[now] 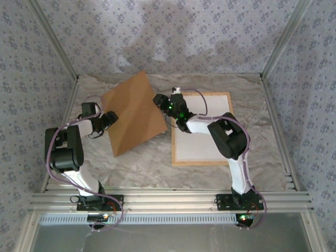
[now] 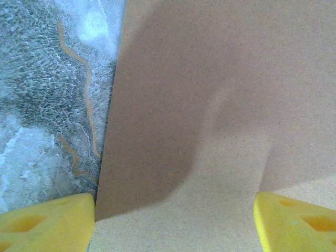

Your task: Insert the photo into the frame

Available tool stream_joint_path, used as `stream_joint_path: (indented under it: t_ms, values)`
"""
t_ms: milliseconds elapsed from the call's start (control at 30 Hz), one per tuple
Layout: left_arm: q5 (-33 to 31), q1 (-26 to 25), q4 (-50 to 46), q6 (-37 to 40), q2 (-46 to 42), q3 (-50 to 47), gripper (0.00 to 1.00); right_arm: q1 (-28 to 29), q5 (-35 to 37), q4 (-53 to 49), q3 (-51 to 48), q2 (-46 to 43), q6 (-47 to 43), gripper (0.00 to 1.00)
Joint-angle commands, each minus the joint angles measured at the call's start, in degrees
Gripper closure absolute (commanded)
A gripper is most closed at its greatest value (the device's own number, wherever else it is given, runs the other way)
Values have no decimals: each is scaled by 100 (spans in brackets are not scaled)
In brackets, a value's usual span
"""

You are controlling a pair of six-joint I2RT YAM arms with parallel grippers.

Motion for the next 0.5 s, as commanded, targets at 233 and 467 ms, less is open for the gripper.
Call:
stream_joint_path:
  t_ms: [233,467]
  values:
    - [1466,-345,957,-781,179,-521,21,302,-538,394,-374,-381,-219,69]
    - [1374,-756,1151,-962,45,-700,21,212,-177,330,-805,-712,-219,70]
